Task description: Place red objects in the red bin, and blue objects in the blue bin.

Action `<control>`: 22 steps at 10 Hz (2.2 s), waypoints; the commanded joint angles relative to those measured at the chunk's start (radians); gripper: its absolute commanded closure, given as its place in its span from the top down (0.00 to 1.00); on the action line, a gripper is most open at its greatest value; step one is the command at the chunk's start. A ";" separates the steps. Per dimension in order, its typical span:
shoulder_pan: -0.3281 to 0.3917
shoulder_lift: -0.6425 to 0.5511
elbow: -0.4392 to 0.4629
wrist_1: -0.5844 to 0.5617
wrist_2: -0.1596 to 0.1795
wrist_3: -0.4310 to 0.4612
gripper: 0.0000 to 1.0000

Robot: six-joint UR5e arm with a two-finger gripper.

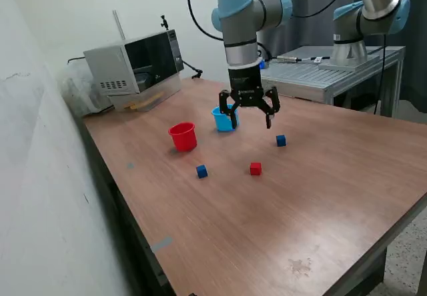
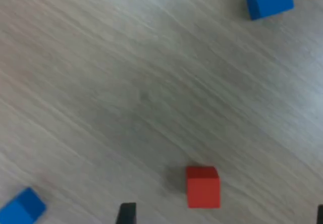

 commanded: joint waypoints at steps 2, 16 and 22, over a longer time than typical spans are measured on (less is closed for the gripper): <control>0.005 0.116 -0.063 -0.036 0.004 -0.026 1.00; 0.006 0.174 -0.092 -0.057 0.001 -0.026 0.00; 0.042 0.176 -0.089 -0.077 -0.007 -0.025 0.00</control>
